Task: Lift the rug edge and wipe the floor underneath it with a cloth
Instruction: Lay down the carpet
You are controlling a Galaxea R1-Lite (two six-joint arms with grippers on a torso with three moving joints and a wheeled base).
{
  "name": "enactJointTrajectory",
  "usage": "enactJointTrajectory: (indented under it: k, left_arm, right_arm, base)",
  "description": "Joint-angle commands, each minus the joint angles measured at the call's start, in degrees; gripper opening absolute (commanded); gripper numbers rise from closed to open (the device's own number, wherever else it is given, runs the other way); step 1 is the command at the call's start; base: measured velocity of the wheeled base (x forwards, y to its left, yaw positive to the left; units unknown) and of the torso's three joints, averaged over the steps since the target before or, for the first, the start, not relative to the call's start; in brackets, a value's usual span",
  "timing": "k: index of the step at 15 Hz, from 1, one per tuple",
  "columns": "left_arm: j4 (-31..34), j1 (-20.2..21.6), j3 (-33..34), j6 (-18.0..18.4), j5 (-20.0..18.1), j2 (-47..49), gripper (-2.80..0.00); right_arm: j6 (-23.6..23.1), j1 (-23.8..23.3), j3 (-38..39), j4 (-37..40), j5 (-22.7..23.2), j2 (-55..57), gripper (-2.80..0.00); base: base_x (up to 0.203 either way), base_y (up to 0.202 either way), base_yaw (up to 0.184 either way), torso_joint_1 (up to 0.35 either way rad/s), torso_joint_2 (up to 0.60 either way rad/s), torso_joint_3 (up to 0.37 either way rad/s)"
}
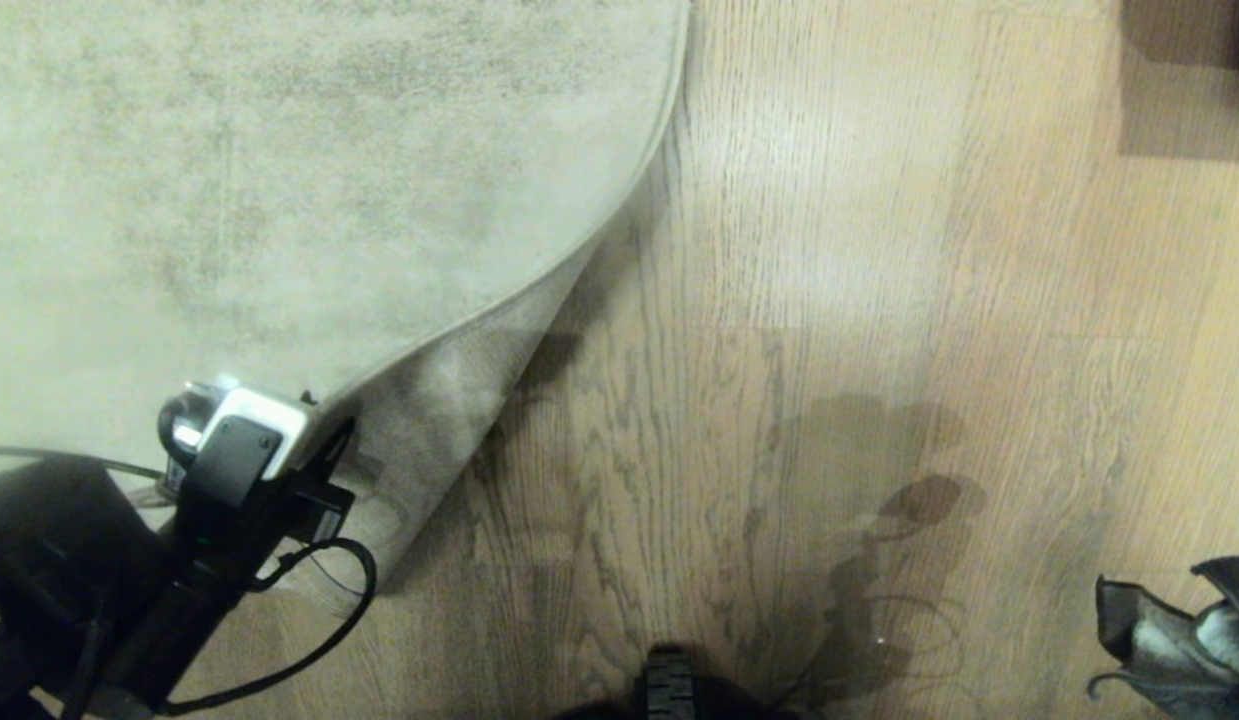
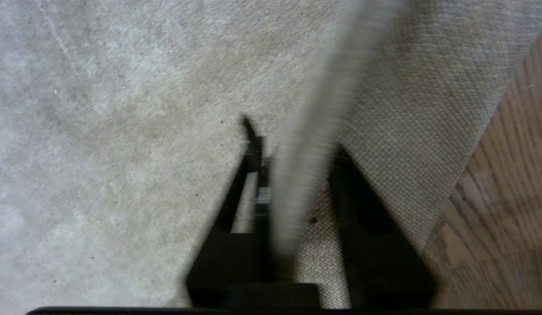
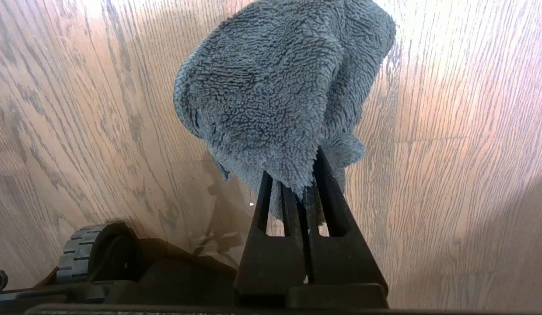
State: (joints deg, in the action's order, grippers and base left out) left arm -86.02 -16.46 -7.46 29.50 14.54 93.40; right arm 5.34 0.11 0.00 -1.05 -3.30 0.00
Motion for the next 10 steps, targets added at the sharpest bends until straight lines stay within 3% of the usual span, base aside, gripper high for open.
enactJointTrajectory:
  k: [1,10]
  left_arm:
    - [-0.4,0.0,0.1,0.2,0.2,0.1,0.00]
    - [-0.5,-2.0,-1.3,-0.8,0.2,-4.6,0.00]
  right_arm:
    - [0.0,0.1,0.0,-0.1,0.0,0.1,-2.80]
    - [0.0,0.1,0.0,0.0,0.0,0.1,-2.80]
  base:
    - [0.000,0.000,0.000,0.000,0.00,0.000]
    - [0.000,0.000,0.000,0.000,0.00,0.000]
